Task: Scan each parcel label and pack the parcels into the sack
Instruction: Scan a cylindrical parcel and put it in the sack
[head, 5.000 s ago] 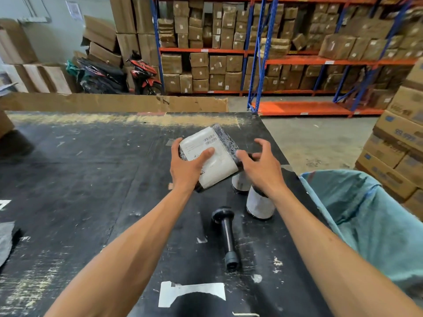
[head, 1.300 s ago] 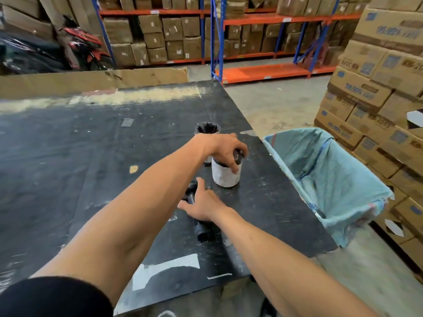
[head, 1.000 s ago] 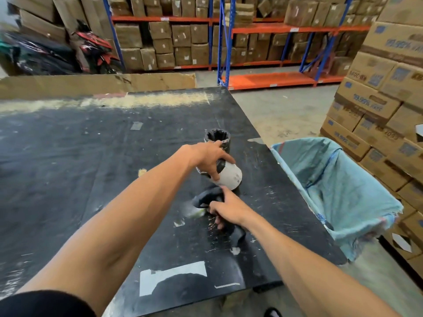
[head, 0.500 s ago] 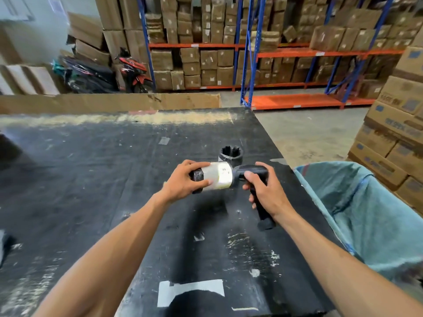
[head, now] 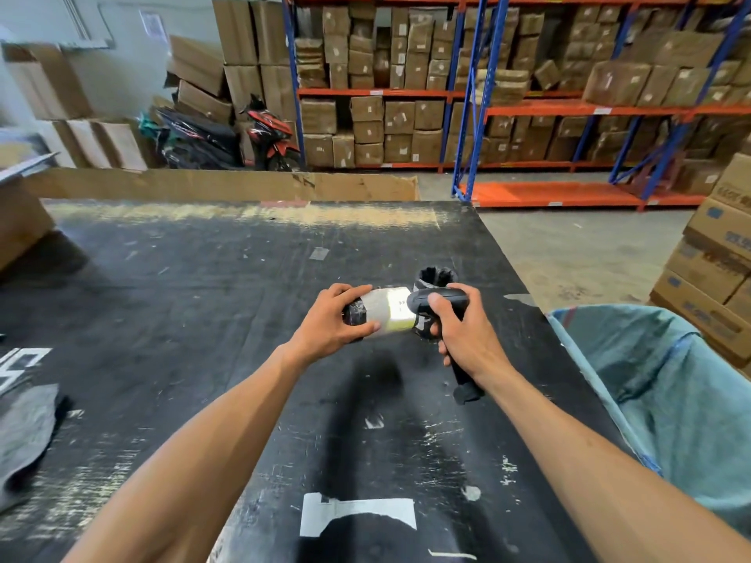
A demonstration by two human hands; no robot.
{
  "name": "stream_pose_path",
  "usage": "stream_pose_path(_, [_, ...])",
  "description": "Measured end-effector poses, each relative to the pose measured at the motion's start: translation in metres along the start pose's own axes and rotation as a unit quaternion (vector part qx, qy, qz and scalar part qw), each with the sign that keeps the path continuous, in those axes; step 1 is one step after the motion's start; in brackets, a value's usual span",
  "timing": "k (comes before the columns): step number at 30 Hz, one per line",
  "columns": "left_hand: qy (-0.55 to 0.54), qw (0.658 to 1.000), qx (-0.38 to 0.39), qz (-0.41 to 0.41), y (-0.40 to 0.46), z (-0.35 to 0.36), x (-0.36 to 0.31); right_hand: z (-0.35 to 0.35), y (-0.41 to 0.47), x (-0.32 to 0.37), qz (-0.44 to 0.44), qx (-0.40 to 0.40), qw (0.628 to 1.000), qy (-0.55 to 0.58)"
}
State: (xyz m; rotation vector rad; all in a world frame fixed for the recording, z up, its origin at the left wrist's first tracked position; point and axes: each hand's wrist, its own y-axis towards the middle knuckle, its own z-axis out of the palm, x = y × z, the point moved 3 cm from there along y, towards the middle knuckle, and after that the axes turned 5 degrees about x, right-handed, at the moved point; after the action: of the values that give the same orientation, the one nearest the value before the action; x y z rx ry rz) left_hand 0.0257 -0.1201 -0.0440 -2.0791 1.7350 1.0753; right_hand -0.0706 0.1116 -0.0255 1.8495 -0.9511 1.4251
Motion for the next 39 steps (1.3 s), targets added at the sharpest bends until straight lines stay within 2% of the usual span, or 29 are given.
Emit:
stream_pose_path(6, [0.03,1.0,-0.003,-0.006,-0.001,-0.001,0.004,0.001,-0.004,0.007,-0.011,0.003,1.0,-0.002])
stream_pose_path(29, [0.039,0.999,0.008,-0.02,-0.001,-0.005,0.006,-0.003,-0.006,0.008,0.001,0.006,1.0,-0.017])
stream_pose_path(32, [-0.002,0.999,-0.022,-0.039,-0.001,-0.004,0.006,-0.007,-0.003,-0.003,0.026,0.001,0.998,-0.063])
stream_pose_path(36, [-0.137,0.984,-0.08,-0.081,-0.006,0.003,0.003,-0.014,0.001,-0.03,0.107,-0.002,0.986,-0.125])
stream_pose_path(39, [-0.203,0.97,-0.098,-0.093,-0.008,0.013,-0.005,-0.021,-0.002,-0.048,0.159,0.003,0.951,-0.264])
